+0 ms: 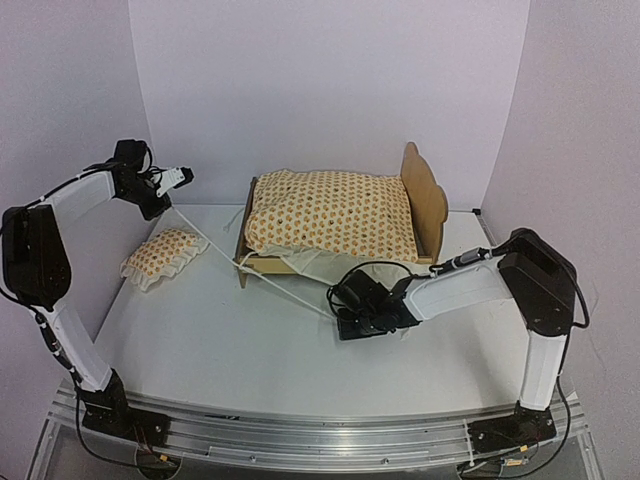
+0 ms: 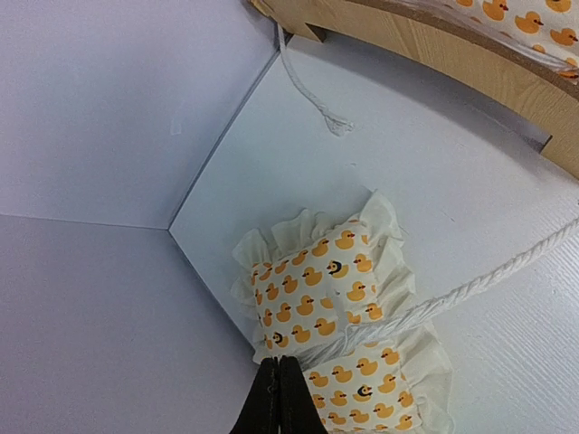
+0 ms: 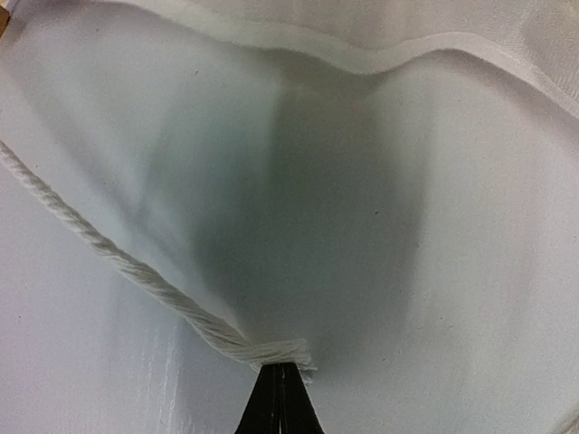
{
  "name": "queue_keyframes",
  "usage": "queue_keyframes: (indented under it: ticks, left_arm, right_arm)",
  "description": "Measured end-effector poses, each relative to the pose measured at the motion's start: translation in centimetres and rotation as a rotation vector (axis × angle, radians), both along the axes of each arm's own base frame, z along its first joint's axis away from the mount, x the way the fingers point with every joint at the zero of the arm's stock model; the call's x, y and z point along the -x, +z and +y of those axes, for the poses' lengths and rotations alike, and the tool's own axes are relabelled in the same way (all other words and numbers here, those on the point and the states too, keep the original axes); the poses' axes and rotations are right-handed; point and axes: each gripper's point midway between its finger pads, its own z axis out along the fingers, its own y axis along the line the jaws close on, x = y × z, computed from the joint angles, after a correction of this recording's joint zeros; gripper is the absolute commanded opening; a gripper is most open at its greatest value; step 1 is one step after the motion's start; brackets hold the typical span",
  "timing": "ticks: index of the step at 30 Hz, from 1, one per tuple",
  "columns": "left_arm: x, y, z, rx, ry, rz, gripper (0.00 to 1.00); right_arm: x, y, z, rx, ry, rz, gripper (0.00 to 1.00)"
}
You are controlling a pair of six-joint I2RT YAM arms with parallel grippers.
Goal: Set up the pet bed
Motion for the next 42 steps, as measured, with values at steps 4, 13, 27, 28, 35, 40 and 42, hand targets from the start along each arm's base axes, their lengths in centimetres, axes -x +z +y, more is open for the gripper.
queue_keyframes:
  ticks: [4,13,27,28,35,40,42]
  left_arm:
    - [-0.6,1.3,1.4,-0.024,0.020,-0.036,0.00]
    - [-1.1,2.6,2.7,-0.046,0.025,-0.070,0.00]
    - [-0.9,2.8,2.4,-0.007,0.011,-0.058,0.00]
    - [-0.5,2.6,2.2,0.004,0.007,-0.047,0.00]
    - [10.3,-0.7,-7.0,0.097,-0.235,0.159,0.05]
    - [24.0,-6.8,-15.8,0.100,-0.644,0.450,0.80]
    - [27.0,-9.4,-14.8,0.075,-0.690,0.563,0.80]
  right_arm:
    - [-0.8,-0.1,-1.2,-0.062,-0.056,0.012,0.00]
    - [-2.1,-0.1,-3.2,-0.140,-0.129,0.028,0.00]
    - [-2.5,0.1,-3.8,-0.162,-0.127,0.040,0.00]
    - [-2.4,0.1,-3.5,-0.147,-0.108,0.041,0.00]
    - [-0.1,1.7,2.2,-0.073,0.144,0.010,0.01]
    - [4.6,4.7,11.4,-0.180,0.491,0.008,0.51]
    - [6.2,5.2,12.6,-0.204,0.561,0.016,0.61]
